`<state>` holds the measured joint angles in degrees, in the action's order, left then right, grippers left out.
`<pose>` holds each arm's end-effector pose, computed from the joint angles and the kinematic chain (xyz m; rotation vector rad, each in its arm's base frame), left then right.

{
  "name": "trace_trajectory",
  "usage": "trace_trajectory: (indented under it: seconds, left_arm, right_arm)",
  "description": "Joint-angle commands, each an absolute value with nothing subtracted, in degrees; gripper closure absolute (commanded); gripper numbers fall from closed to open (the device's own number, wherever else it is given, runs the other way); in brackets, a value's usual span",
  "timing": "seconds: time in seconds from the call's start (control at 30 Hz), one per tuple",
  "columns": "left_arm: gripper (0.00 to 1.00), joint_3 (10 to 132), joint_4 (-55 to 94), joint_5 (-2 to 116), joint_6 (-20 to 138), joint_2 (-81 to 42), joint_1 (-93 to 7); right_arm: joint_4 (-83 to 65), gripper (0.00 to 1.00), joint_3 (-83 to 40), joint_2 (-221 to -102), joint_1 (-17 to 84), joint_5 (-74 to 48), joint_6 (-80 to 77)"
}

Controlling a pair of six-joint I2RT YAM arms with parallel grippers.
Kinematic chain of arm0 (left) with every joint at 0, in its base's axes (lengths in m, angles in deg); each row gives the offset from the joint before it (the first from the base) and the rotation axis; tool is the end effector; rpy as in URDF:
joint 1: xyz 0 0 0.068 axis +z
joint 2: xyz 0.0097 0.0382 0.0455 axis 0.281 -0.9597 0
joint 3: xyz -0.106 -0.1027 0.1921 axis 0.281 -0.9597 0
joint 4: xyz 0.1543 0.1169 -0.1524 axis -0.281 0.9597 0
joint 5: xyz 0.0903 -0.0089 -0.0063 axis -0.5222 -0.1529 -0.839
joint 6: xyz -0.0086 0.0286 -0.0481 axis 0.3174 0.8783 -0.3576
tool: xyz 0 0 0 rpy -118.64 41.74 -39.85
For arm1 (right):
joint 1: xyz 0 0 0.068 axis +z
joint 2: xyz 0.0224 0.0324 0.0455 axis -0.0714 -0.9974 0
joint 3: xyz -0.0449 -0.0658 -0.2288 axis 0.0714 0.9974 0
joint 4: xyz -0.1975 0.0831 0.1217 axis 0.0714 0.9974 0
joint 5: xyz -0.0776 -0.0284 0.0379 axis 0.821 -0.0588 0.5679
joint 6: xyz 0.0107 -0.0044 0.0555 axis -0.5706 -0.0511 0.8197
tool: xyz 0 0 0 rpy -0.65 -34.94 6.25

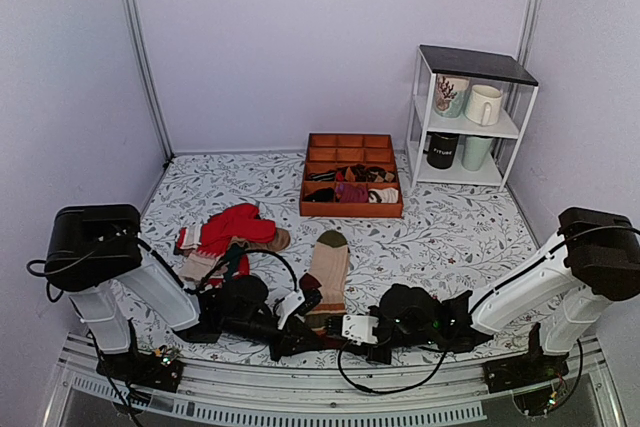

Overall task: Roll the socks
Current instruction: Roll a pair of socks at the center of the board.

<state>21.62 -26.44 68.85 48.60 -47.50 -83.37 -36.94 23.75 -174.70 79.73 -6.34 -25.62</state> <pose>0.0905 -0.2480 0.0639 1.1209 2.1032 -1.2114 0.0696 0.2749 0.0971 -1.6565 1.5639 0.5749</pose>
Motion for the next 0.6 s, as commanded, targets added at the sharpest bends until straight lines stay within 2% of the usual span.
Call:
trace_trajectory:
  seconds: [0.0, 0.17, 0.3, 0.57]
  left_arm:
    - [1.0, 18.6, -13.2, 69.5, 48.1, -51.4, -83.1]
    - [1.0, 18.6, -13.3, 69.8, 48.2, -51.5, -83.0]
    - [1.0, 18.5, -13.4, 69.8, 48.1, -51.8, -82.9]
    - [1.0, 18.7, -13.3, 70.2, 48.3, -52.1, -82.8]
  right_arm:
    - [-37.7, 0.66, 22.6, -175.6, 80.3, -4.5, -26.9]
    - [-35.1, 0.66, 20.5, -179.2, 80.3, -6.8, -27.1]
    - [-35.9, 0.66, 20.7, -178.6, 80.7, -2.1, -25.7]
    - [-34.5, 0.51, 23.3, -170.6, 80.7, 5.7, -25.1]
